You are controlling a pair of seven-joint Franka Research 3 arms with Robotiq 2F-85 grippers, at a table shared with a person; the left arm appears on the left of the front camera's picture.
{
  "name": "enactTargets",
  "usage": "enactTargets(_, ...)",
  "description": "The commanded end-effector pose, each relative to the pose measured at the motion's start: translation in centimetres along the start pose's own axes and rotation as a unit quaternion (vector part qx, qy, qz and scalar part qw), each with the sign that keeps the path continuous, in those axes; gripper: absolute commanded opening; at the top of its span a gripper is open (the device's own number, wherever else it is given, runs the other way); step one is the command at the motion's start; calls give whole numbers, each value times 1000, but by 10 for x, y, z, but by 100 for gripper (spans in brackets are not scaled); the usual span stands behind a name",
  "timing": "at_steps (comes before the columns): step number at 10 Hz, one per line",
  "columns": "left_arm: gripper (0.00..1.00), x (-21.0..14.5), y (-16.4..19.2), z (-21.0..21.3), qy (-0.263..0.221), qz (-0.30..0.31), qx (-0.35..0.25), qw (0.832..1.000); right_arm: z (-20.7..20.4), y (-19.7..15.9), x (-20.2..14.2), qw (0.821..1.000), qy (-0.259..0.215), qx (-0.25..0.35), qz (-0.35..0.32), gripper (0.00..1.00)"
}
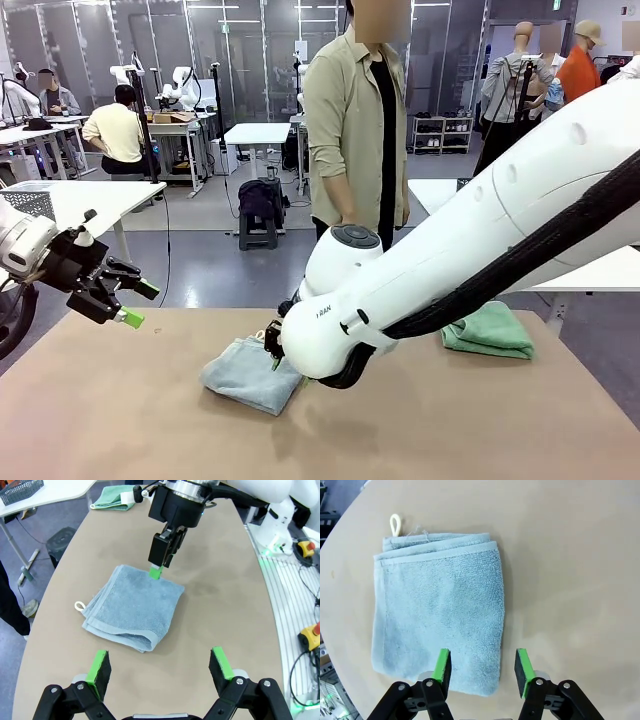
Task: Fold the towels and place them in the basket.
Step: Stack the folded Towel with hook on the right side of the table.
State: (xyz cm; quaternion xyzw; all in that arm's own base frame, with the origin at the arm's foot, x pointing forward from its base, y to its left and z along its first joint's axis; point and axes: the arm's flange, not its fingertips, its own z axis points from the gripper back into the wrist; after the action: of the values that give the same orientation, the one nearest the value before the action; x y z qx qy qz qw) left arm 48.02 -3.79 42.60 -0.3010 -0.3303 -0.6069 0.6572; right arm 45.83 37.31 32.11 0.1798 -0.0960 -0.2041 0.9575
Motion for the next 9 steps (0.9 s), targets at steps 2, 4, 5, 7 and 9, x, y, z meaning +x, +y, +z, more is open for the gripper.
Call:
enactTargets(2, 100, 1, 0, 1, 2, -2, -1, 1000, -18, 16, -8, 999, -25, -9, -31, 66)
enactTargets(4, 100, 1, 0, 1, 2, -2, -1, 1000, -24, 14, -8, 999, -27, -9, -20, 66)
enactTargets(5, 100, 1, 0, 1, 2, -2, -1, 1000, -27, 13, -6, 999, -36, -5, -12, 66)
enactTargets(7, 100, 1, 0, 1, 2, -2, -1, 1000, -30, 11, -5, 1000, -31, 3, -3, 66)
enactTargets(9, 100, 1, 0, 1, 2, -2, -1, 1000, -30, 11, -5, 999, -36, 9, 6, 46)
